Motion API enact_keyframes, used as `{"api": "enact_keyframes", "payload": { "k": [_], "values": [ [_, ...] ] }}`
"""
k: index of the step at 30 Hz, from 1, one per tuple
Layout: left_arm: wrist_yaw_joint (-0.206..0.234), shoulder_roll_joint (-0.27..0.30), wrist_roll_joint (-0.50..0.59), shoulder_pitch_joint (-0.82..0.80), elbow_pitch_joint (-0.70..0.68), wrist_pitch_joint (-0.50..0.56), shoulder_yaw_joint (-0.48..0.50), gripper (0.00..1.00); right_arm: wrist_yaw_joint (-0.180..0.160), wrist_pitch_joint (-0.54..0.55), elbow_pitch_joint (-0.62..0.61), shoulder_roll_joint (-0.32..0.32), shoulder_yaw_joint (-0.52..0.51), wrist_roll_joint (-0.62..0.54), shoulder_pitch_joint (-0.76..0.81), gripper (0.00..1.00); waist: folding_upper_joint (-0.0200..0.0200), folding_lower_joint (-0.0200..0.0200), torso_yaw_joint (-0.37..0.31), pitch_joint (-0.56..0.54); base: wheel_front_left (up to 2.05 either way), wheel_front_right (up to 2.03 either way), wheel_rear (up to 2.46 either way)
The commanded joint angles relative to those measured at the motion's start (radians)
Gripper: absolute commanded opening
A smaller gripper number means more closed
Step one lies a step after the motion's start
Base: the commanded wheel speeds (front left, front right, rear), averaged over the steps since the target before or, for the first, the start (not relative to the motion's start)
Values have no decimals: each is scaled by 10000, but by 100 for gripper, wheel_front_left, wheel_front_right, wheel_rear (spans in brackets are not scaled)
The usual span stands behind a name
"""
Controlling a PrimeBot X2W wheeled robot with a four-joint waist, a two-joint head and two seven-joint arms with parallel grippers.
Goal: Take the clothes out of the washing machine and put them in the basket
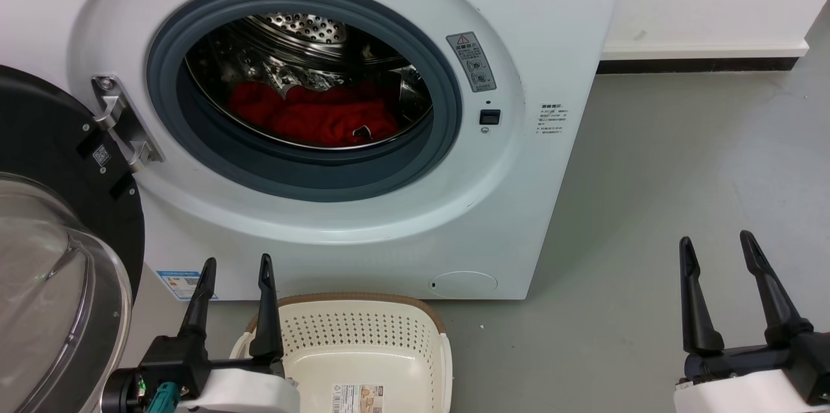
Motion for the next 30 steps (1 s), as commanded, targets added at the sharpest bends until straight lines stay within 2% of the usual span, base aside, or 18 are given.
{"api": "enact_keyframes", "payload": {
  "k": [1, 14, 30],
  "values": [
    [37, 27, 202, 71, -108, -89, -28, 100, -6, -72, -99, -19, -8, -171, 73, 100, -1, 0, -1, 2, 0, 0, 0],
    [144, 28, 1026, 202, -182, -325, -80, 100, -7, -313, -262, -17, 20, -1001, 243, 100, -1, -1, 38, 37, 0, 0, 0],
    [125, 28, 895, 258, -78, -339, -4, 100, -7, -303, 11, -16, 26, -492, 227, 100, -1, -1, 28, 38, 0, 0, 0]
  ]
}}
